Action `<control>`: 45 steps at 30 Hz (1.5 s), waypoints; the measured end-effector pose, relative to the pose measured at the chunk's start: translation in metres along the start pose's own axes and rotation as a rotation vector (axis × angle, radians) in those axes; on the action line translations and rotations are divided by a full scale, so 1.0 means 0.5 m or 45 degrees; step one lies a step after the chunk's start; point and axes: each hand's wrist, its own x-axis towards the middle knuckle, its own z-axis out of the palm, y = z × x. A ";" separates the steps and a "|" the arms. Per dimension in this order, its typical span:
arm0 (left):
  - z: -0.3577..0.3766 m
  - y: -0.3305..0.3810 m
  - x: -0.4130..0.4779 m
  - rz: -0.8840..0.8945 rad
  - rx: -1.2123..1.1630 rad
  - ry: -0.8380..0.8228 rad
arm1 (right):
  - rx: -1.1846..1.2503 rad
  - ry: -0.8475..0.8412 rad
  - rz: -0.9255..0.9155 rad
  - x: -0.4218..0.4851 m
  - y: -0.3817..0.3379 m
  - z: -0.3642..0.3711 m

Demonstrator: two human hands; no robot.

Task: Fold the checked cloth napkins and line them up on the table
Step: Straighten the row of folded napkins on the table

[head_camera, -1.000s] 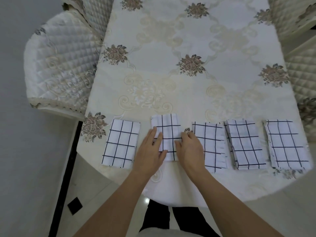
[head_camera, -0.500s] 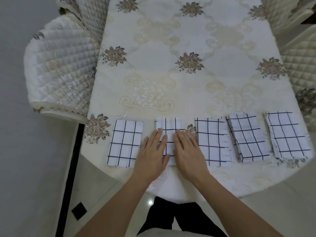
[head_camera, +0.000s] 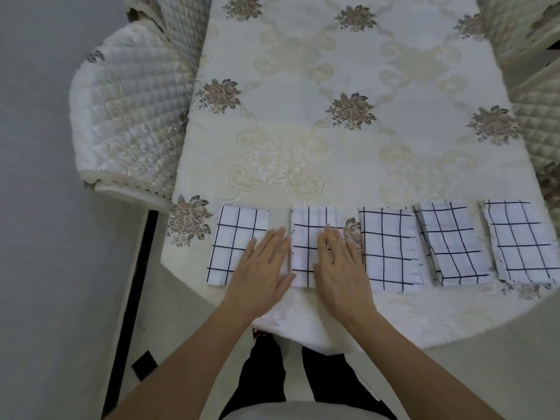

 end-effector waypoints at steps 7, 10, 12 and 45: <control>-0.015 -0.192 -0.108 0.115 0.063 -0.048 | -0.019 -0.107 -0.310 0.015 -0.171 0.016; -0.012 -0.215 -0.115 0.166 0.071 -0.019 | -0.054 -0.140 -0.335 0.020 -0.196 0.034; -0.007 -0.218 -0.109 0.184 0.066 0.012 | -0.097 -0.136 -0.338 0.022 -0.200 0.045; -0.059 -0.063 -0.051 0.136 0.032 0.087 | -0.049 0.067 -0.125 -0.017 -0.093 -0.028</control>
